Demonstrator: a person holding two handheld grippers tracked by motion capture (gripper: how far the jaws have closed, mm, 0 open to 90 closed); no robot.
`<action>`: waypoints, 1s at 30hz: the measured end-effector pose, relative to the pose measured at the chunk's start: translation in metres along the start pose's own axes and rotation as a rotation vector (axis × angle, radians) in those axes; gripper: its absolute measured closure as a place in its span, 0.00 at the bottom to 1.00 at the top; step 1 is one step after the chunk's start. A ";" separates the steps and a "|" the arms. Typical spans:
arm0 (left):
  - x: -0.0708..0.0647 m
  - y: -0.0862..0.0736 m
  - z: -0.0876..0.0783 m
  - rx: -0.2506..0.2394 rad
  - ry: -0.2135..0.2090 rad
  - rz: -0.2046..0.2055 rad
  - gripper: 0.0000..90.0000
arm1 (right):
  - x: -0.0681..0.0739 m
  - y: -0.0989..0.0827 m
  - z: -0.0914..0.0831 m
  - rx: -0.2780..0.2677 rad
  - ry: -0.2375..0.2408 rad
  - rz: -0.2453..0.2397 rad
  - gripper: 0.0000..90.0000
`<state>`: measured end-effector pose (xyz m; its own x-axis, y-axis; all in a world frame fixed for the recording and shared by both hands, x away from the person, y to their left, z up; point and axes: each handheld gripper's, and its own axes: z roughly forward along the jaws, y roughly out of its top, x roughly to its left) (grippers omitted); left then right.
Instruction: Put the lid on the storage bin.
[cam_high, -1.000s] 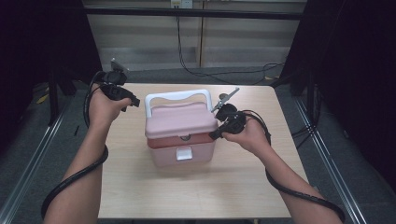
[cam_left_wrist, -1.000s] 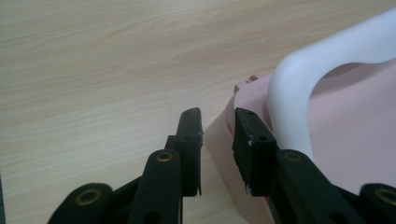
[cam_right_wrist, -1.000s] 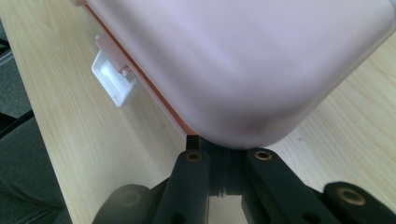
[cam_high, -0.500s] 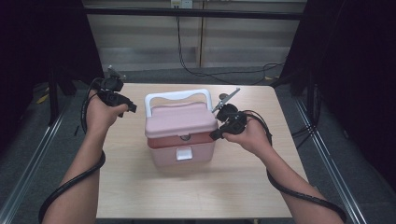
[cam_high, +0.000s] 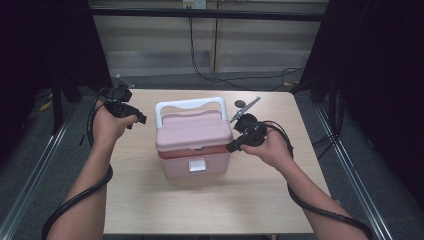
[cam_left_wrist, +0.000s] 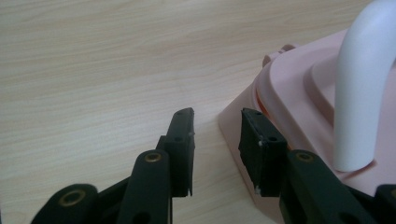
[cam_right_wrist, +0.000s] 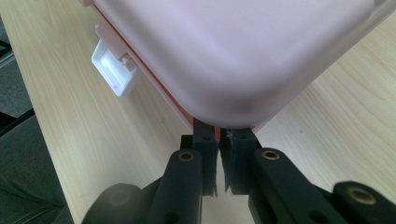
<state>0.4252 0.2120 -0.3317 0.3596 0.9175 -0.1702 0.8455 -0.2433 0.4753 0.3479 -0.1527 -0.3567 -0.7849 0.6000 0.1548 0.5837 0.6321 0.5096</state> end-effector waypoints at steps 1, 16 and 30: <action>0.000 -0.001 0.001 0.002 0.000 -0.001 0.72 | 0.000 0.000 0.000 0.000 0.001 -0.002 0.94; 0.005 -0.010 0.006 0.006 -0.004 -0.009 0.72 | 0.000 -0.004 -0.001 0.006 0.000 0.004 0.92; 0.010 -0.017 0.010 0.006 -0.004 -0.013 0.68 | -0.004 -0.013 0.000 0.015 -0.013 0.008 0.89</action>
<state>0.4181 0.2218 -0.3496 0.3500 0.9194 -0.1795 0.8523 -0.2330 0.4683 0.3434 -0.1635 -0.3637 -0.7776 0.6111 0.1481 0.5930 0.6345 0.4957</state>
